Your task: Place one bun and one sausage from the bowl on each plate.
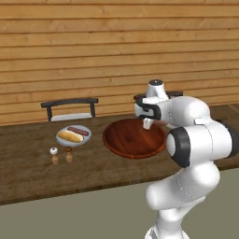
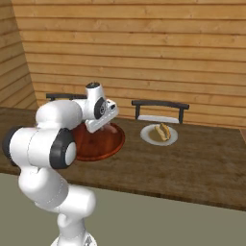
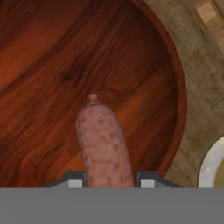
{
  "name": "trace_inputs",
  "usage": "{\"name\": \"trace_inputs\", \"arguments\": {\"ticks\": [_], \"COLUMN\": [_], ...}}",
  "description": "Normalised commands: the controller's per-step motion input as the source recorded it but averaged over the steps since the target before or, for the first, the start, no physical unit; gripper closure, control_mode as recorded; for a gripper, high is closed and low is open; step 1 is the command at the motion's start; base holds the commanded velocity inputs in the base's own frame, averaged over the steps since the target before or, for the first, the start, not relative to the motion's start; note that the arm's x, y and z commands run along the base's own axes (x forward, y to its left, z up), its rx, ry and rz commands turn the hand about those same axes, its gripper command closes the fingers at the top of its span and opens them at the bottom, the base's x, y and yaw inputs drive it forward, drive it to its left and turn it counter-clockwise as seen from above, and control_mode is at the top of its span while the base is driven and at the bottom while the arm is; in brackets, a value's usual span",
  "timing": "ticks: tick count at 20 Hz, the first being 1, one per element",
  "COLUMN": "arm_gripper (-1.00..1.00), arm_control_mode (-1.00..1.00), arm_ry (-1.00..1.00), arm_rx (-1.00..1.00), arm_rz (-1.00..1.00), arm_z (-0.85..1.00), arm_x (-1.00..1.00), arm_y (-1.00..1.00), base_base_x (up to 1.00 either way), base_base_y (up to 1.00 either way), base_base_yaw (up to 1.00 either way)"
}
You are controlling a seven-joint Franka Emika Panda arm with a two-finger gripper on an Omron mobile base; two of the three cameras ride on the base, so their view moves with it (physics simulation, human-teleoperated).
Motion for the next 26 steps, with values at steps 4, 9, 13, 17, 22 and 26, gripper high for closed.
{"name": "trace_inputs", "arguments": {"ticks": [4,9,13,17,22,26], "arm_gripper": [1.00,1.00,1.00,1.00,1.00,1.00], "arm_control_mode": [-1.00,-1.00,-1.00,-1.00,-1.00,-1.00], "arm_ry": [-0.03,0.00,0.04,0.01,-0.01,0.01], "arm_rx": [0.02,0.11,0.16,0.16,0.07,-0.05], "arm_rz": [-0.29,-0.37,-0.35,-0.24,-0.07,-0.01], "arm_z": [0.46,0.23,0.00,-0.13,-0.84,0.06], "arm_x": [0.01,0.11,0.14,0.14,0.38,0.95], "arm_y": [-0.82,-0.95,-0.99,-0.63,-0.02,0.01], "base_base_x": [0.00,0.00,0.00,0.00,0.00,0.00], "base_base_y": [0.00,0.00,0.00,0.00,0.00,0.00], "base_base_yaw": [0.00,0.00,0.00,0.00,0.00,0.00]}}
